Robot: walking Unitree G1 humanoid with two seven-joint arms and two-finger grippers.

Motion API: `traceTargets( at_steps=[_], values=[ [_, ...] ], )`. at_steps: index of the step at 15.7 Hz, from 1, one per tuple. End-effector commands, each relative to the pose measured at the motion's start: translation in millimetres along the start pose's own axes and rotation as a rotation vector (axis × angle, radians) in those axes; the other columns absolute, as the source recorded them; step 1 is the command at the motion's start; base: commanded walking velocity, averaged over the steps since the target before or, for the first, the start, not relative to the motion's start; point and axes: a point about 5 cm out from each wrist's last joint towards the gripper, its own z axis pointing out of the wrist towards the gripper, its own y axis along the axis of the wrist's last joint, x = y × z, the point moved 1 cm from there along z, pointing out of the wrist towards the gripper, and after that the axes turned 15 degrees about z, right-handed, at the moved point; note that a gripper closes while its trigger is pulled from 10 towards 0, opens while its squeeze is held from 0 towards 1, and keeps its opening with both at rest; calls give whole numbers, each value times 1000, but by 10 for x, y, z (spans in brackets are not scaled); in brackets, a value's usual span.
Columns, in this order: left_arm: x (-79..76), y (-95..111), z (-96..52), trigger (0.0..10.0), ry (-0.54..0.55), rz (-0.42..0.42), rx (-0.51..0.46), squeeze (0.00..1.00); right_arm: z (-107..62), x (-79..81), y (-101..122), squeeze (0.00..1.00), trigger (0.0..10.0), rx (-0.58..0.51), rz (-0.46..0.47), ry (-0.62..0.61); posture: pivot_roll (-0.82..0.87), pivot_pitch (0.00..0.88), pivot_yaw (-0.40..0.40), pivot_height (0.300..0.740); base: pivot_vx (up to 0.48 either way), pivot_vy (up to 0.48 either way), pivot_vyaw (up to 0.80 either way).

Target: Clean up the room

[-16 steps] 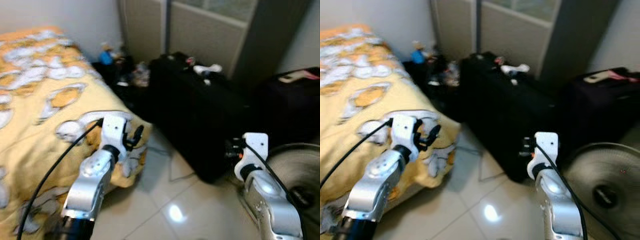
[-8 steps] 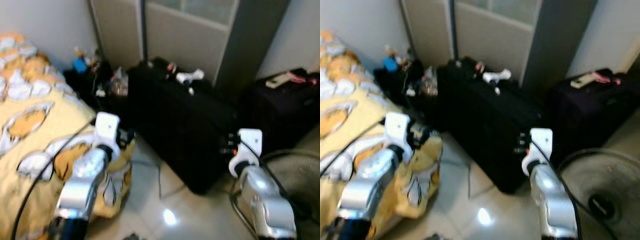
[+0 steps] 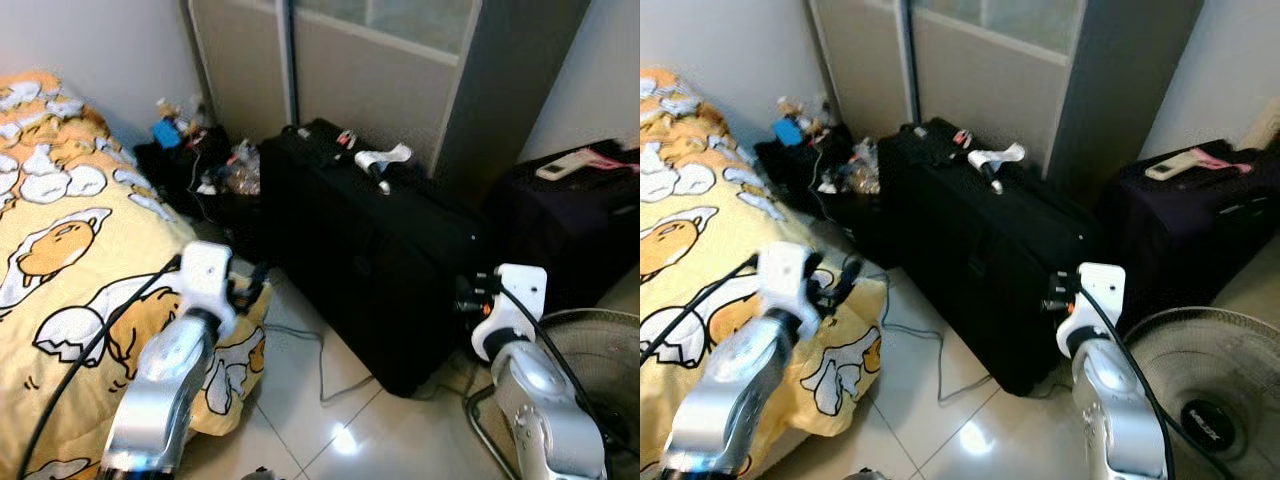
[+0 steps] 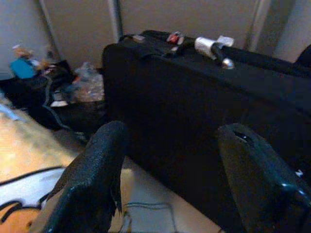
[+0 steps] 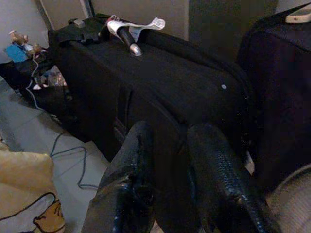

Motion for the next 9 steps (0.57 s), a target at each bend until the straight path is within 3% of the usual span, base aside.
traceTargets(
  at_steps=[1,9],
  values=[
    [61,12,-10,10000,34,15,-7,0,-9,46,45,0,10000,-9,1,22,-48,0,43,740,0,0,0],
    [61,12,-10,10000,34,15,-7,0,-9,46,45,0,10000,-9,1,22,-48,0,43,740,0,0,0]
  ],
)
